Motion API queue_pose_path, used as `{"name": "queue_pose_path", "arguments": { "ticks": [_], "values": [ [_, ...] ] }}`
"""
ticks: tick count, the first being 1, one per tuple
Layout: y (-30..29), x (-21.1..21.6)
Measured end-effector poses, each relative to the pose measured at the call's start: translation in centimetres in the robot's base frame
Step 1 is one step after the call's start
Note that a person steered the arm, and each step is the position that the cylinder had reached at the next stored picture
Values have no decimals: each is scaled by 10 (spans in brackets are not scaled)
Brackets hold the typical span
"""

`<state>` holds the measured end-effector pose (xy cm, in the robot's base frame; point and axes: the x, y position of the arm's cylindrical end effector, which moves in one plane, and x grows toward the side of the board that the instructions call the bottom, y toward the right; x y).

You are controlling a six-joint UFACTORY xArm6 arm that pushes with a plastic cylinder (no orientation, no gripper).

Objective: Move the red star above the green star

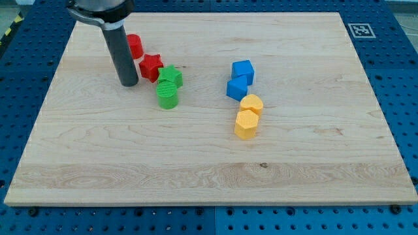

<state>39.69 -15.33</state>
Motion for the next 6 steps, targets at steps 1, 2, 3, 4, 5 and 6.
{"name": "queue_pose_path", "arguments": {
  "ticks": [1,2,3,4,5,6],
  "values": [
    [0,-15],
    [1,-14],
    [2,-4],
    [4,-5],
    [5,-20],
    [5,-30]
  ]
}}
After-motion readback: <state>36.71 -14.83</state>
